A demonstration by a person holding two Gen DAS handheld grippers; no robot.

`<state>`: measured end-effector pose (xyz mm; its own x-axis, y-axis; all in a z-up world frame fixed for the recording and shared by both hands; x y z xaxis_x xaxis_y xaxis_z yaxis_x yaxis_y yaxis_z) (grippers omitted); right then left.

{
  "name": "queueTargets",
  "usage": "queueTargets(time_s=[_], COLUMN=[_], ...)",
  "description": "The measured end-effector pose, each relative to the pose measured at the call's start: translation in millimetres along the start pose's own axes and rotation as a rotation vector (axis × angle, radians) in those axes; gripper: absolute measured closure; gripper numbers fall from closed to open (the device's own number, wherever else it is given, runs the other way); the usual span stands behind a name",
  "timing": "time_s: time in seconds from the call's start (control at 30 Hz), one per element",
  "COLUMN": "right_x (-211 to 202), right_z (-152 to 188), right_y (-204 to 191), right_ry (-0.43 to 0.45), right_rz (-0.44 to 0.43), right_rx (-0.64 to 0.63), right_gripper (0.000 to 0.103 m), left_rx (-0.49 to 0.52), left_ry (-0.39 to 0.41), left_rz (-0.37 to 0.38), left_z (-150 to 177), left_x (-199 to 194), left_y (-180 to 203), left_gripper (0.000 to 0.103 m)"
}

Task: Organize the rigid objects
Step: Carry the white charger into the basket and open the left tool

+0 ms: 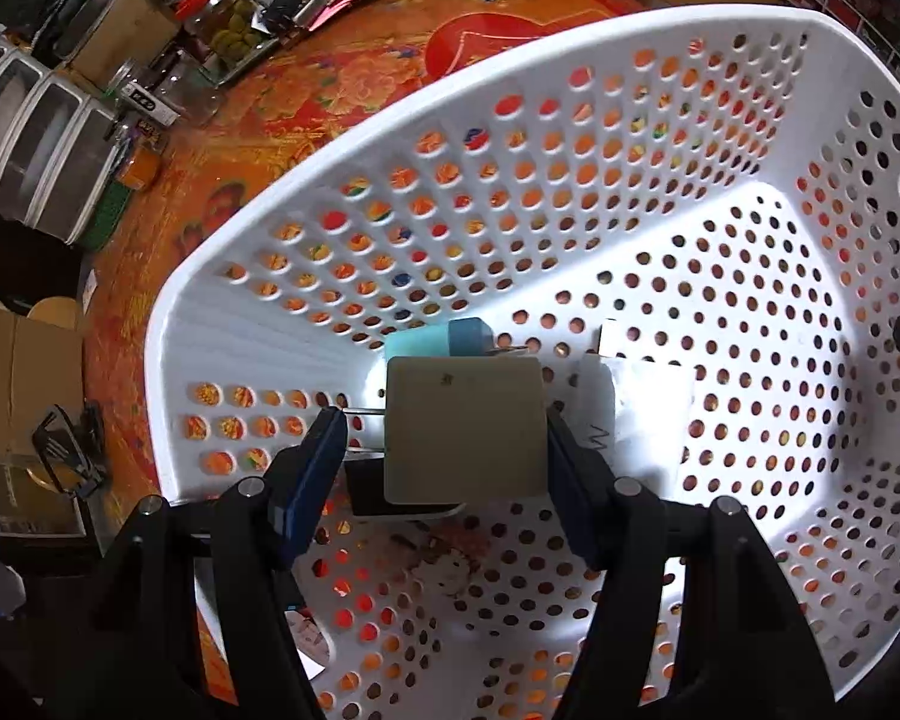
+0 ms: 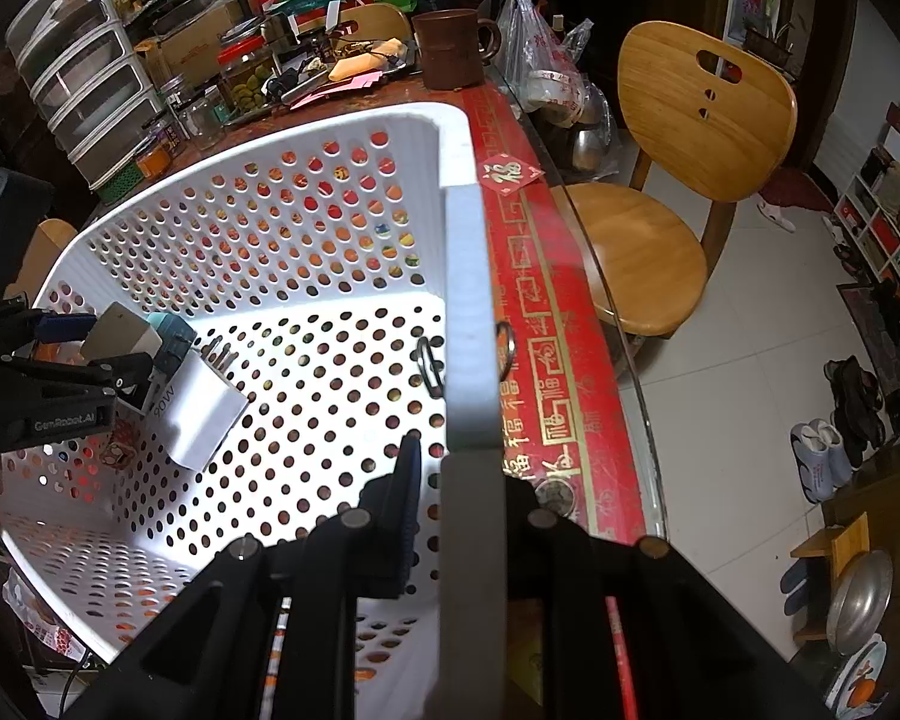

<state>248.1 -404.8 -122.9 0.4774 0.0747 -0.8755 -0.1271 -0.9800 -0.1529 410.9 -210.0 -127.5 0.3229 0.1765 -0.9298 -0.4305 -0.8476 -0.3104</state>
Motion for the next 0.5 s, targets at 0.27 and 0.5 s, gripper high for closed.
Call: queueTargets(time_s=[0.27,0.5], right_x=[0,-1], right_z=[0,-1], right_y=[0,0], right_ry=[0.0,-0.001], right_rz=[0.002,0.004], right_rx=[0.0,0.0], right_gripper=[0.087,0.087], left_rx=[0.015,0.045], left_ry=[0.023,0.186], left_rz=[-0.016,-0.079], left_z=[-1,13], left_x=[-2,-42], left_y=[-1,2], left_gripper=[0.033,0.014])
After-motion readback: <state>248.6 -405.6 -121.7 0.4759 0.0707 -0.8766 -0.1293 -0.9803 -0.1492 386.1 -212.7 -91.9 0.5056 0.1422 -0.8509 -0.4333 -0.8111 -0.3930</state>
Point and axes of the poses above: each gripper's, at about its wrist camera, not at the fingertips, and x roughly the way its jaws point, y to its right, z to its underside, the point moved 2 cm from there along x, roughly the way its jaws point, and after that the axes turned 3 degrees about x, right-handed, at the moved point
